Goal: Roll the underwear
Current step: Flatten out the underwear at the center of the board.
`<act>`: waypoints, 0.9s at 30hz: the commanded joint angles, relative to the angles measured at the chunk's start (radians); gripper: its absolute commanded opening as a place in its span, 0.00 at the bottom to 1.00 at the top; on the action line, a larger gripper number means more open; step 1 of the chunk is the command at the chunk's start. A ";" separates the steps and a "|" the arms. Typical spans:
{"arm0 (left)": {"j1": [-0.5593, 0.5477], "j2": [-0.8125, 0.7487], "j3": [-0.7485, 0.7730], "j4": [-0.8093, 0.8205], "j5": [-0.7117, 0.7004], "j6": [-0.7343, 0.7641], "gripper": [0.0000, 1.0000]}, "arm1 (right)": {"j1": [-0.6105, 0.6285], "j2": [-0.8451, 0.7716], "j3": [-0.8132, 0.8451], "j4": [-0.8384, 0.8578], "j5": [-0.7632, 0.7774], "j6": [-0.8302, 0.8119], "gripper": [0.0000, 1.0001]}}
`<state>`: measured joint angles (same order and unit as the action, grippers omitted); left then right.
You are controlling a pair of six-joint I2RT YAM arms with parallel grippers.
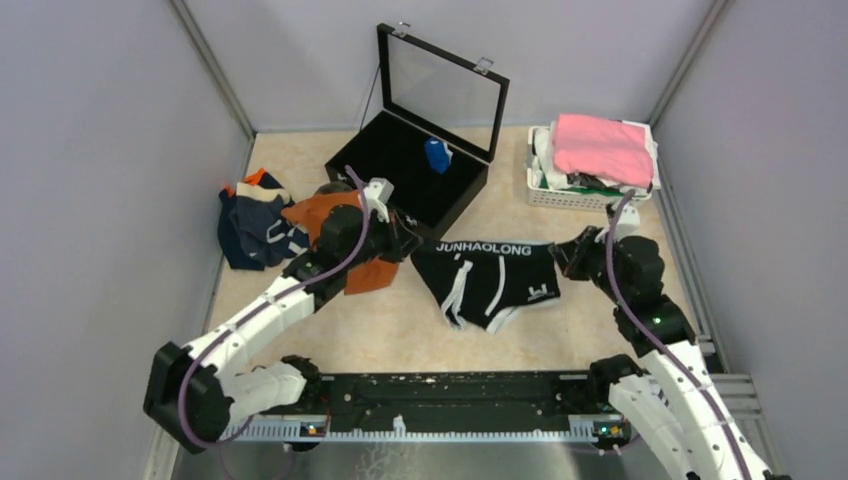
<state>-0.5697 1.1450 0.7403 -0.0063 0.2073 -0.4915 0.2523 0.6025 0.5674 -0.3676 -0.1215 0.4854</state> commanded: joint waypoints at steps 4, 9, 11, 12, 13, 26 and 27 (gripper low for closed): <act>0.004 -0.280 0.039 0.126 0.089 0.066 0.00 | -0.002 -0.161 0.248 0.011 -0.076 -0.122 0.00; 0.005 -0.477 0.011 0.138 -0.043 0.099 0.00 | -0.002 -0.203 0.336 0.003 -0.078 -0.162 0.00; 0.005 -0.531 -0.004 0.144 -0.061 0.114 0.00 | -0.003 -0.211 0.348 0.000 -0.095 -0.164 0.00; 0.004 -0.549 -0.006 0.139 -0.067 0.120 0.00 | -0.003 -0.215 0.348 0.000 -0.100 -0.161 0.00; 0.004 -0.563 -0.005 0.129 -0.070 0.123 0.00 | -0.002 -0.219 0.349 -0.001 -0.103 -0.155 0.00; 0.005 -0.611 0.013 -0.193 0.095 0.115 0.00 | -0.002 -0.229 0.463 -0.432 -0.111 -0.027 0.00; 0.005 -0.622 0.004 -0.207 0.110 0.106 0.00 | -0.002 -0.236 0.465 -0.472 -0.114 -0.008 0.00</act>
<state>-0.5709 0.5571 0.7464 -0.1230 0.2749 -0.3923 0.2531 0.3904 1.0058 -0.6468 -0.2619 0.4156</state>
